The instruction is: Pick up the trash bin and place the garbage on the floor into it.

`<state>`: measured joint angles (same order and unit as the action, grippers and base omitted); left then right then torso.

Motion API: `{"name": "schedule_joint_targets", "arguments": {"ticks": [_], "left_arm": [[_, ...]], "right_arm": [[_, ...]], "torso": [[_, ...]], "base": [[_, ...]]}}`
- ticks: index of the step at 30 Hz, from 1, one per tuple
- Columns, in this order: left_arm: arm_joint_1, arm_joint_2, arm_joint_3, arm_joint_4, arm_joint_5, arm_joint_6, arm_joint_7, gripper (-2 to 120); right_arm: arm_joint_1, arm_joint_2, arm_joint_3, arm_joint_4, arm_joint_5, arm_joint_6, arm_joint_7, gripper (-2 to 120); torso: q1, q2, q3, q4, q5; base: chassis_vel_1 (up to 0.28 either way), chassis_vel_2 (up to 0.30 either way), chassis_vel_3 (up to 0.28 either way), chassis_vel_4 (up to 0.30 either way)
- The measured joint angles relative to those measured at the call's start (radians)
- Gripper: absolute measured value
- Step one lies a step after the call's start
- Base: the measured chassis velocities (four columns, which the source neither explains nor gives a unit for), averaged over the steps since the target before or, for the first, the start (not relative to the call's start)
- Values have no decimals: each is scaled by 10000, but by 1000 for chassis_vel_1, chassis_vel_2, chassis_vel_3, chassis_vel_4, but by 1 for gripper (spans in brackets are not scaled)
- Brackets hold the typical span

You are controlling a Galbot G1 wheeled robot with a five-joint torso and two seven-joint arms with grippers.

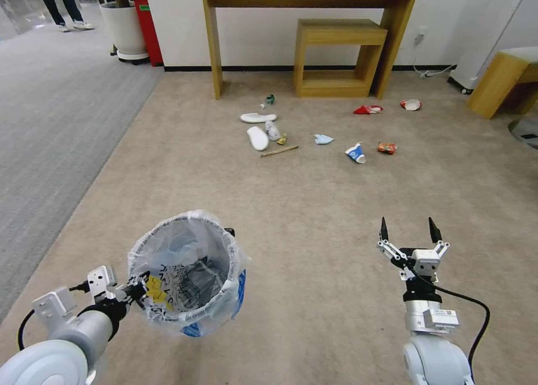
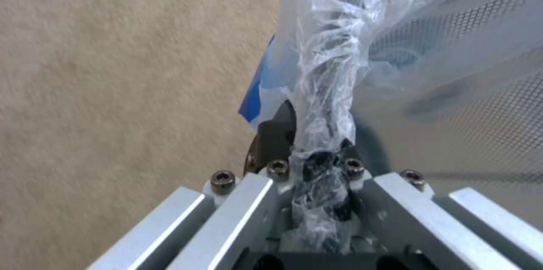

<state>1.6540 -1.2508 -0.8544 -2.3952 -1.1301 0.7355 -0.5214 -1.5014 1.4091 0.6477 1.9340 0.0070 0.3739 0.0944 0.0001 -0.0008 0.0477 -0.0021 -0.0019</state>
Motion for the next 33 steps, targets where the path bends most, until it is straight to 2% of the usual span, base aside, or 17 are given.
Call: {"name": "schedule_joint_targets", "arguments": {"ticks": [7,12,20,33], "left_arm": [[71,42,-27,16,31,0,20,1],[92,5,31,34,76,0,45,1],[92,-57,96,73,109,0,73,1],[72,-141,155,143,264,-2,195,1]], "right_arm": [[3,23,-20,1,20,26,-38,100],[-9,16,4,3,58,39,-41,100],[-18,21,14,-62,89,131,-114,100],[-19,26,11,-96,160,164,-145,100]], "torso": [[0,0,0,0,-2],[0,0,0,0,1],[0,0,1,0,2],[0,0,2,0,-5]], "base": [[13,265,-35,-276],[-155,185,139,-195],[-273,214,263,-217],[-322,337,319,-333]]}}
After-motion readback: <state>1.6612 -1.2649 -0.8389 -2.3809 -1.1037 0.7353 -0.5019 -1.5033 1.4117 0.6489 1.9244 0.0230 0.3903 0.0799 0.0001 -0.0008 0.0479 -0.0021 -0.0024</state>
